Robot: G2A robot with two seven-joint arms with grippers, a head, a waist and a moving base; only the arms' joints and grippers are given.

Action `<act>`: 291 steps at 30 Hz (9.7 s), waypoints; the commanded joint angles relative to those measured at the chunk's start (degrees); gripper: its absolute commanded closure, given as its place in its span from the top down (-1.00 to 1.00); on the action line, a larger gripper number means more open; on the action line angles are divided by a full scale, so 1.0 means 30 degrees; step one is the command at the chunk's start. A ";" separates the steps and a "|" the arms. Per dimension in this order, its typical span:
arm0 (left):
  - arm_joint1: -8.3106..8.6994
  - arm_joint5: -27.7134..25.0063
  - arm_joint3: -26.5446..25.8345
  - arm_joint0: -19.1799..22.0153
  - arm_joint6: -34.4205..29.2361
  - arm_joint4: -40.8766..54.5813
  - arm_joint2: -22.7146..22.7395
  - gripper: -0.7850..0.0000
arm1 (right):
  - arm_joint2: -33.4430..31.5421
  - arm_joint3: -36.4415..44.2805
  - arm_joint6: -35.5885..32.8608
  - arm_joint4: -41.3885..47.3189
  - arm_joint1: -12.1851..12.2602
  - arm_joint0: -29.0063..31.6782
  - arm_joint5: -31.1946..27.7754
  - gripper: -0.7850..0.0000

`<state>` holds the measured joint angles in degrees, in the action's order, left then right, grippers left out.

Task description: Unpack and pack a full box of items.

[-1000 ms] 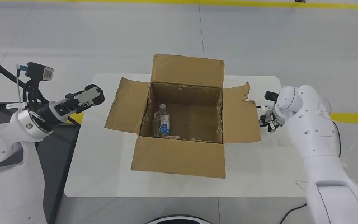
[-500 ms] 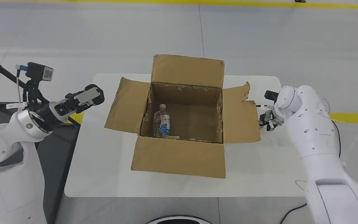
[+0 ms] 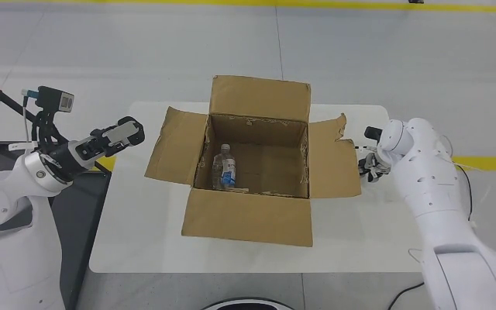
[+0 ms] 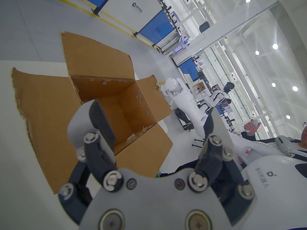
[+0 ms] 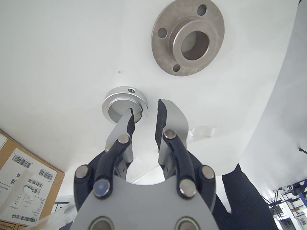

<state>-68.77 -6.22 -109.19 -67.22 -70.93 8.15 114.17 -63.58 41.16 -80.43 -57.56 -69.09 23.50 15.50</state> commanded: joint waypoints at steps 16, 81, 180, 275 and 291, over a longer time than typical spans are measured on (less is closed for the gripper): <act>0.0000 0.0000 0.0000 0.0000 0.0000 0.0000 0.0000 1.00 | 0.0164 -0.0700 0.0329 0.0195 -0.0128 -0.0265 -0.0097 -1.00; 0.0000 0.0000 0.0000 0.0000 0.0000 0.0000 0.0000 1.00 | -0.1838 0.5951 -0.2524 -0.0149 0.3759 -0.1034 -0.3451 -1.00; 0.0000 0.0000 0.0000 0.0000 0.0000 0.0000 0.0000 1.00 | 1.7339 0.4540 0.1117 1.3784 -0.4316 -0.9417 -0.9193 -1.00; 0.0000 0.0000 0.0000 0.0000 0.0000 0.0000 0.0000 1.00 | 1.6381 -0.9221 0.4389 0.9390 -1.2919 -0.7186 -0.9737 1.00; 0.0000 0.0000 0.0000 0.0000 0.0000 0.0000 0.0000 1.00 | 1.3760 -0.9851 0.4693 1.2458 -1.1258 -0.9588 -1.6353 1.00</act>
<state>-68.77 -6.22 -109.19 -67.22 -70.93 8.15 114.17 -21.65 11.69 -66.55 -21.05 -103.39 -4.93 -31.46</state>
